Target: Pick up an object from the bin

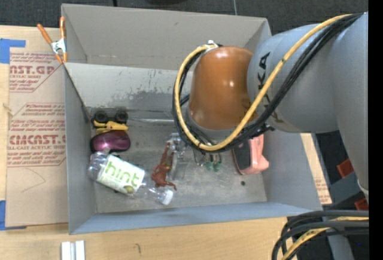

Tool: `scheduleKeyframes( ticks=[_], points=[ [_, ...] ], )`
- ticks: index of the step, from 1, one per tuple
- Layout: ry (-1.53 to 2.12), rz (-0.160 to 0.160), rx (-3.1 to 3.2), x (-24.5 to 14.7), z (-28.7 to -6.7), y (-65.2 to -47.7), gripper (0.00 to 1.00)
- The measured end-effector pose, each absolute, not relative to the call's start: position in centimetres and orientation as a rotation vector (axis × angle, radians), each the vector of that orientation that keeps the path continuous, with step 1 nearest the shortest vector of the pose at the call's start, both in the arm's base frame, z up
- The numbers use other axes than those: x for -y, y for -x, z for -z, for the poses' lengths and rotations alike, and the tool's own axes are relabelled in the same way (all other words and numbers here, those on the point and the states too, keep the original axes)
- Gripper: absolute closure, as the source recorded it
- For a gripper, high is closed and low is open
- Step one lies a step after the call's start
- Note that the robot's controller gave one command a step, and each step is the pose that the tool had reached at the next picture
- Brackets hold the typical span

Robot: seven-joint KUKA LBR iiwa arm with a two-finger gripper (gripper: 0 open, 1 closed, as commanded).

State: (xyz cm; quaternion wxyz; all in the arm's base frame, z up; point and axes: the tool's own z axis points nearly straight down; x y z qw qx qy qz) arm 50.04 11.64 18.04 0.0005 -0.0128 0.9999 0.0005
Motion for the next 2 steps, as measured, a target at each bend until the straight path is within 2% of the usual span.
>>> scheduleKeyframes(
  ticks=[1,2],
  points=[
    [0.041,-0.001,-3.140,-11.6,-18.0,-50.0,1.00],
    [0.057,0.000,-3.145,-12.1,-21.0,-49.8,1.00]
  ],
)
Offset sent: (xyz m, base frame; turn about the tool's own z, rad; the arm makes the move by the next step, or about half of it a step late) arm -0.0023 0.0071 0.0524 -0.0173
